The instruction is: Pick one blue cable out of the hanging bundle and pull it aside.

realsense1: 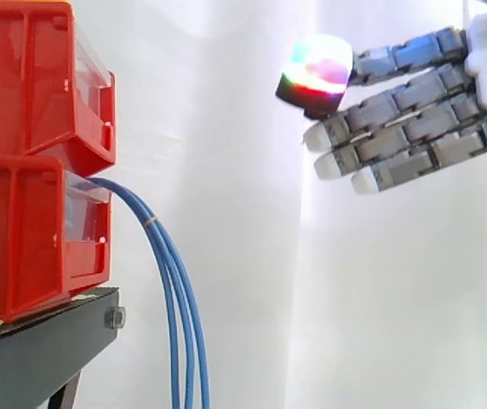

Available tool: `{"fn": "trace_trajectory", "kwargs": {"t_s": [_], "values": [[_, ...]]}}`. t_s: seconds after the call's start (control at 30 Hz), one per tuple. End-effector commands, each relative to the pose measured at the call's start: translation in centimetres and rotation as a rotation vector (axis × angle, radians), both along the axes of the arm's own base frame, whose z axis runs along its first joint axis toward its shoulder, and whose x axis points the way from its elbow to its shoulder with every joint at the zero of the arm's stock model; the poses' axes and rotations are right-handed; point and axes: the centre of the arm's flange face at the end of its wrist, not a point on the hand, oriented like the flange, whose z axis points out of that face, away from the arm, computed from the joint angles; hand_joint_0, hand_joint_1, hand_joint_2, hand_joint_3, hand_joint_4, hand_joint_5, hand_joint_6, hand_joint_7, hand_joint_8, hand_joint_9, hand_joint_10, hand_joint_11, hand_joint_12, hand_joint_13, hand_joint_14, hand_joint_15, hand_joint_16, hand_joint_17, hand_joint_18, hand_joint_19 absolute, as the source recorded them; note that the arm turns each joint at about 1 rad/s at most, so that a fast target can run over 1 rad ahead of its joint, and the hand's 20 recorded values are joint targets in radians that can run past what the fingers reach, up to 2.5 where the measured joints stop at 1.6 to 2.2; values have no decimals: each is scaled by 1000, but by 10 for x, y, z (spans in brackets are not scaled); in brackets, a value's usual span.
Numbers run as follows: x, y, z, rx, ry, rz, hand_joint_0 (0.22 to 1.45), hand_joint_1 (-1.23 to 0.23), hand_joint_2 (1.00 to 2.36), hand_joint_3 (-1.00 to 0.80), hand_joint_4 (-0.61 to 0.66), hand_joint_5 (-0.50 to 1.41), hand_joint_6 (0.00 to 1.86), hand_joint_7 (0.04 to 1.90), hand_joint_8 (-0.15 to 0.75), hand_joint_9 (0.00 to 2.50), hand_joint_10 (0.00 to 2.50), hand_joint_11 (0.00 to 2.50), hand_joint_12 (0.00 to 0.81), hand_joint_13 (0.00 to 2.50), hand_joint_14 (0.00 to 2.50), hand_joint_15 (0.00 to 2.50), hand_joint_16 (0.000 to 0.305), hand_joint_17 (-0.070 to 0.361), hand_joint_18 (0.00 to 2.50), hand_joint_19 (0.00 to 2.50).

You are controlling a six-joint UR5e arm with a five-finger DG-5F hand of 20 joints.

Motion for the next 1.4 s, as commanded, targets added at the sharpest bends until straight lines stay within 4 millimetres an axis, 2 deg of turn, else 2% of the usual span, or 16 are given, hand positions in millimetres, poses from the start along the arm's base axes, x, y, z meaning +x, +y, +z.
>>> {"fn": "trace_trajectory", "kwargs": {"t_s": [0.0,0.27,0.3,0.37,0.53,0.57,0.7,0.8,0.9,0.97,1.0,1.1,1.13,1.2,1.3,1.37], "values": [[5,2,-15,-5,24,0,527,-478,1002,-473,237,-222,501,635,222,220,0,0,321,0,0,32,55,124,0,41],[15,2,-49,-11,67,-11,527,-502,1001,-480,239,-216,501,653,228,258,0,0,327,0,2,48,56,126,0,77],[20,-2,-58,-16,59,-44,526,-509,1001,-484,243,-215,501,651,230,266,0,0,329,15,0,61,56,125,0,80],[22,-4,-59,-18,52,-56,526,-512,1001,-485,246,-211,501,656,231,276,0,0,330,22,0,68,55,125,0,78],[32,-6,-78,-16,33,-84,524,-517,1001,-481,264,-201,501,669,241,313,0,0,332,45,2,62,55,124,0,91],[39,-4,-89,-16,20,-82,524,-519,1001,-485,271,-197,501,671,244,316,0,0,333,47,2,66,55,124,0,99],[50,-4,-113,-25,-1,-83,524,-519,1001,-484,274,-192,502,680,249,331,0,0,335,56,0,68,55,124,0,92],[55,-4,-117,-26,-23,-83,524,-520,1000,-484,279,-187,502,685,251,340,0,0,336,62,2,67,55,123,0,103],[68,-2,-146,-32,-50,-83,523,-521,1001,-486,286,-182,502,689,252,347,0,0,336,66,2,70,55,123,0,108],[71,-1,-147,-30,-72,-82,523,-521,1001,-486,288,-179,502,693,253,352,0,0,337,70,2,68,55,123,0,99],[75,1,-161,-31,-78,-85,523,-521,1001,-487,290,-178,502,693,253,355,0,0,337,71,2,72,55,123,0,107],[77,2,-160,-29,-97,-87,522,-522,1001,-486,290,-175,502,695,253,358,0,0,336,78,0,72,55,123,0,105],[81,2,-171,-27,-104,-96,522,-522,1001,-486,292,-174,502,701,255,362,0,0,336,80,2,72,55,123,0,106],[84,4,-176,-22,-125,-103,522,-522,1001,-484,289,-173,502,703,257,368,0,0,336,80,2,70,55,123,0,119],[92,6,-198,-11,-153,-105,522,-522,1001,-485,290,-171,502,704,257,370,0,0,337,83,2,72,55,123,0,113],[95,8,-201,-6,-168,-100,522,-522,1001,-484,292,-170,502,705,256,371,0,0,337,85,3,71,54,122,0,111]]}}
